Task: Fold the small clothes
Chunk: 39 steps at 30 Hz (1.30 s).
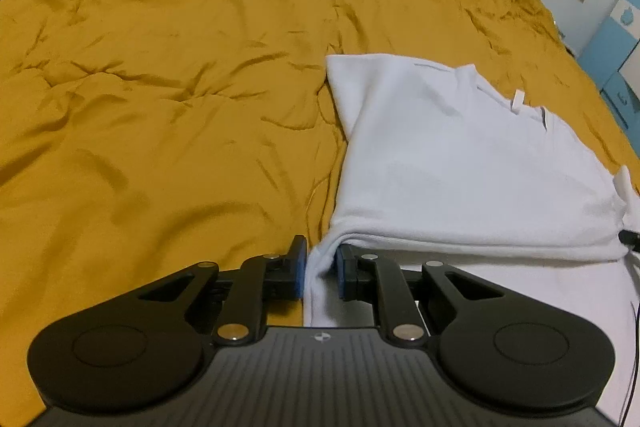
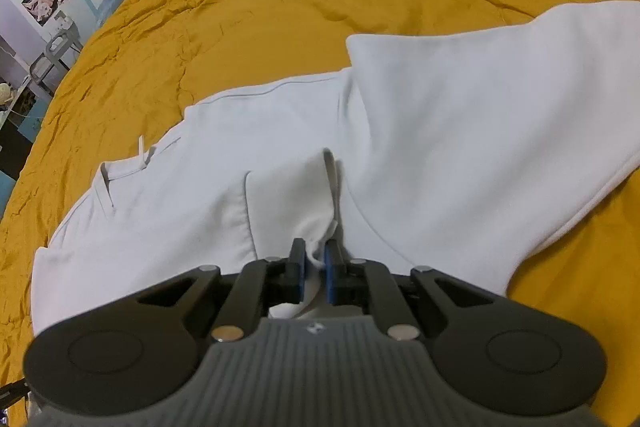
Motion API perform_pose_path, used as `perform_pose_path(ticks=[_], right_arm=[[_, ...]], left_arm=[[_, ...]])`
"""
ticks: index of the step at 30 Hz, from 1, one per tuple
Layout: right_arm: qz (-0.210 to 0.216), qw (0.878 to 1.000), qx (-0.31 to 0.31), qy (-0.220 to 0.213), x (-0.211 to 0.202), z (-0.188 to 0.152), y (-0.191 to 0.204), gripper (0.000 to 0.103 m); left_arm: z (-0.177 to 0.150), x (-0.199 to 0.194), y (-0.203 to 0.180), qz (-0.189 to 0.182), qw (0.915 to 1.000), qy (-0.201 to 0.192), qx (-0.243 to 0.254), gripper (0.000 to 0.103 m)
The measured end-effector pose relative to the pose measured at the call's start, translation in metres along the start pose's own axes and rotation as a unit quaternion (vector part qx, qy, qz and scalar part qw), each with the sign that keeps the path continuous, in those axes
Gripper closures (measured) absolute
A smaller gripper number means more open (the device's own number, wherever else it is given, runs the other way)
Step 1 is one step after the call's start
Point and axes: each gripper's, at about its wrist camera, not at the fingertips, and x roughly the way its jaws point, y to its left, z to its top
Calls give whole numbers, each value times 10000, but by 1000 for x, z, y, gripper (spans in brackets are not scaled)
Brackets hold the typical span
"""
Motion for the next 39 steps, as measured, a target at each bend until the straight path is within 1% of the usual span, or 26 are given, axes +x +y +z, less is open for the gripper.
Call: perform_pose_path(ticks=[2,6,10,13,14,16,18,22,23,25,27,33,36,39], right_arm=[[-8,10000,-50,7,2,0,-2,100],[-49,9998,-215,4,2,-5,3,99],[-48,9996,-281,19,0,-6,3,98],[-51,9995,-304,48,1,-5,5,97],[-53,9995,-316,54,1,-5,6,97],[-26,9994,-345,48,0,-4,7,91],[24,9994,-333,32,-2,-3,8,79],[139,9996,-224,-96,-9,4,7,68],[173,9995,-225,-160,-11,7,8,63],[202,9990,-283,-279,-14,13,10,62],[227,9987,-314,-339,-13,20,11,62],[432,9985,-143,-301,3,33,6,62],[504,9983,-107,-283,12,35,6,62],[543,9983,-44,-225,21,35,4,62]], left_arm=[[2,-7,1,-12,9999,106,25,86],[6,-24,3,-127,9996,187,139,86],[13,-37,7,-400,9991,-93,101,85],[24,-38,12,-595,9976,-294,-180,85],[28,-36,14,-697,9966,-333,-294,83],[37,-30,18,-880,9938,-393,-547,79],[45,-21,21,-1001,9913,-407,-756,76],[61,-3,25,-1148,9870,-393,-1058,71],[65,3,26,-1151,9861,-406,-1125,69],[71,12,29,-1146,9849,-394,-1234,68],[77,22,34,-1221,9820,-370,-1392,68],[93,58,46,-1611,9669,-168,-1973,67],[99,77,48,-1675,9620,-42,-2156,65],[103,95,52,-1724,9545,39,-2432,65]])
